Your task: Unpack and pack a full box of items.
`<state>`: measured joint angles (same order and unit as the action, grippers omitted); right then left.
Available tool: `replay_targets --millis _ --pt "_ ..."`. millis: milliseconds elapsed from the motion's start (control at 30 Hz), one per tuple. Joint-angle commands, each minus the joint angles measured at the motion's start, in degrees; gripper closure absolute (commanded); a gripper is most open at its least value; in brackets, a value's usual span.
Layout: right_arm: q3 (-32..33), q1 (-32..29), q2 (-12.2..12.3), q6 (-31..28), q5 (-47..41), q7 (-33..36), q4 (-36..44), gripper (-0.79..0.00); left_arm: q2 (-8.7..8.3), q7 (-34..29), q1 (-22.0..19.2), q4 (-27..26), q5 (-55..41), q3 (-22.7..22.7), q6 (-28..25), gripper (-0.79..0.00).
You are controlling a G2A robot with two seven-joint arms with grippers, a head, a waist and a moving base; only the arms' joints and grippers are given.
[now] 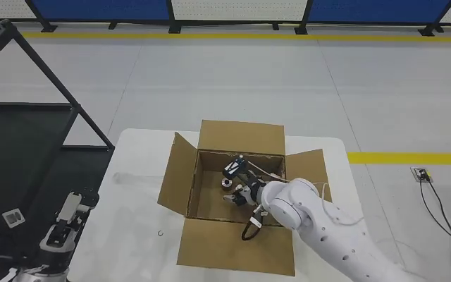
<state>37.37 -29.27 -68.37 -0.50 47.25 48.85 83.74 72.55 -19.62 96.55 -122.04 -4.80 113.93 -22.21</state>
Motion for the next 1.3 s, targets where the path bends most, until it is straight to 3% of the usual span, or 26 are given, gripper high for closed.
replay_targets --millis 0,300,433,800,1267 --pt "-0.24 0.42 -0.43 -0.05 0.07 0.24 -0.87 -0.314 -0.02 0.13 0.0 0.03 0.16 -0.06 0.1 -0.785" --pt "0.6 0.3 -1.19 -0.37 1.08 2.33 -2.05 -0.246 -0.16 0.29 -0.13 0.06 0.45 -0.23 -0.01 -0.785" --pt "1.49 -0.34 -1.22 -0.57 1.71 2.72 -1.57 0.0 -0.22 0.43 -0.1 0.0 0.61 -0.23 0.09 -0.785" --pt "9.22 -5.57 0.36 -1.38 1.93 -0.16 6.12 0.0 -0.35 0.46 0.08 -0.03 1.03 -0.74 0.02 -0.785" --pt "28.39 -22.94 4.71 3.95 9.1 1.1 32.24 0.0 -0.59 -0.75 -1.15 0.26 1.84 -3.18 0.37 -0.785"
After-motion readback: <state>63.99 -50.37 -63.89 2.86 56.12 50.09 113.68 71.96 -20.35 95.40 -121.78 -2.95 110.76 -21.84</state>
